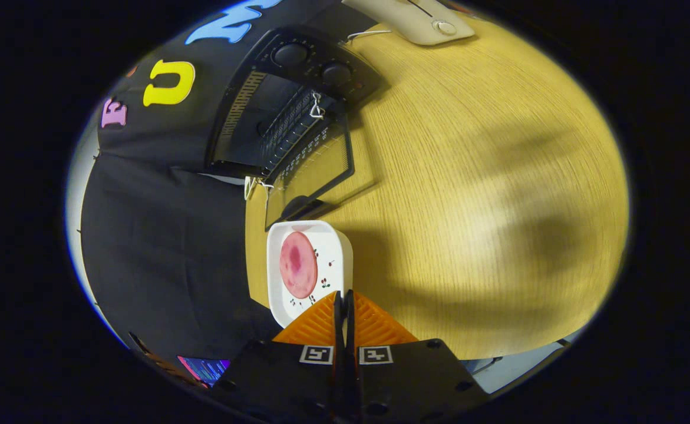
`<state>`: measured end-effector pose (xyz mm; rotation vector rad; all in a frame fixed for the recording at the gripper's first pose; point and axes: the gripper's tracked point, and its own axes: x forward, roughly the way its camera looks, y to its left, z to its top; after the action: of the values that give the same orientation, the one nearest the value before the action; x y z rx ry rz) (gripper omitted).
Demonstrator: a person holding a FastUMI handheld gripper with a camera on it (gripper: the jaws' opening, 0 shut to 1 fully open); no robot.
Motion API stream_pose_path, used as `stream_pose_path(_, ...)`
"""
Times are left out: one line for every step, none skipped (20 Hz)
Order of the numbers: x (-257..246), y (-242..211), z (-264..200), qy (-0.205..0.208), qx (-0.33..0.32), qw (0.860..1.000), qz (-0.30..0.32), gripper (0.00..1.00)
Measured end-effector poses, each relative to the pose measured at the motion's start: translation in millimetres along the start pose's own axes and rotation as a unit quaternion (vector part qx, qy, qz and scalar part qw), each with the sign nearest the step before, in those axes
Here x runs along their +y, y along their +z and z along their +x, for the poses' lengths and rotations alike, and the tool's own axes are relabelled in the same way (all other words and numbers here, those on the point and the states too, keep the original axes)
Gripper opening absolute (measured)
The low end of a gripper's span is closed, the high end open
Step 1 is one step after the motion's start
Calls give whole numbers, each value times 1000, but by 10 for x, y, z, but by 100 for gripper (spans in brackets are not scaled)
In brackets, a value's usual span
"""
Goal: Open the toaster oven, put the food inside, and close the toaster oven door.
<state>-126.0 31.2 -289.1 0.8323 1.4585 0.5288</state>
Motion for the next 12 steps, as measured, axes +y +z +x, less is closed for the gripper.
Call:
stream_pose_path(55, 37, 8, 2, -11, 1000, 4, 2)
stream_pose_path(102, 87, 27, 2, -25, 1000, 6, 2)
stream_pose_path(156, 132, 53, 0, -37, 999, 6, 2)
stream_pose_path(209, 172, 83, -1, -49, 999, 5, 2)
stream_pose_path(273, 187, 109, -1, -58, 998, 5, 2)
stream_pose_path(328, 232, 139, 0, -71, 997, 8, 2)
stream_pose_path(383, 287, 170, 3, -84, 996, 15, 2)
stream_pose_path(438, 330, 226, 3, -98, 995, 26, 2)
stream_pose_path(501, 365, 259, 6, -110, 993, 38, 2)
stream_pose_path(543, 410, 297, 8, -121, 992, 46, 2)
stream_pose_path(581, 458, 333, 9, -133, 990, 51, 2)
stream_pose_path(618, 491, 348, 10, -145, 988, 55, 2)
